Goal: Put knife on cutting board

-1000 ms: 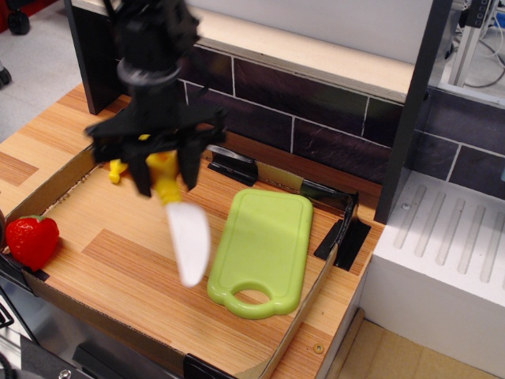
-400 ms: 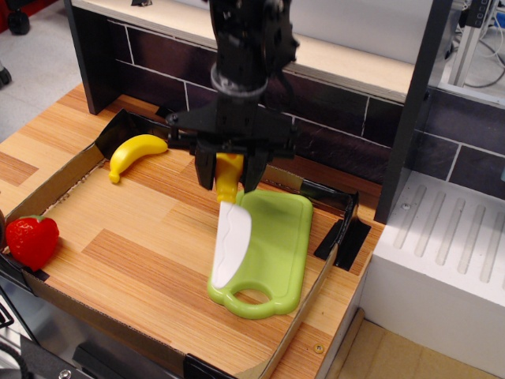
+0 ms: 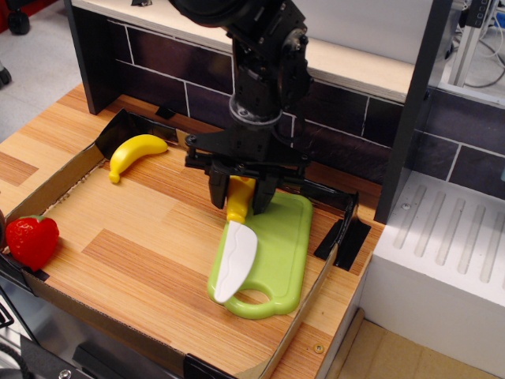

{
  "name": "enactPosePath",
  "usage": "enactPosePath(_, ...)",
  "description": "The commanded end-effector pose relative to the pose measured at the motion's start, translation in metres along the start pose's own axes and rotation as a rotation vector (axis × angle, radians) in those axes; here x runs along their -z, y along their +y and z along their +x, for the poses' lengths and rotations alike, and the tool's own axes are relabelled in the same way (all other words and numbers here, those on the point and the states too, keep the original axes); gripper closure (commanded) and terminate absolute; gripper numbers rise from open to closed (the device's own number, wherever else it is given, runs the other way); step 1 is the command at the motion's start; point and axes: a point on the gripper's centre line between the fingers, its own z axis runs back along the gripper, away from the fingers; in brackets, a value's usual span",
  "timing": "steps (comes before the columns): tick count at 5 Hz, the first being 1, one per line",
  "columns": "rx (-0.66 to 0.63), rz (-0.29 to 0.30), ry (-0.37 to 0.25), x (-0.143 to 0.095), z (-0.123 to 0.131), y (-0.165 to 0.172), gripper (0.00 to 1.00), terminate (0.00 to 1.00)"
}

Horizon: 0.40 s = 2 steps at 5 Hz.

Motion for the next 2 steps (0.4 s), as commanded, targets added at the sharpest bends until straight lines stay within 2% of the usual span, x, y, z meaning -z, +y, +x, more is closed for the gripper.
enactPosePath(1, -0.015, -0.032, -0.037, -0.0097, 0.0074, -0.0119, 1.00, 0.00)
enactPosePath(2, -0.068, -0.061, -0.050, -0.0118, 0.0113, -0.0116, 0.00, 0.00)
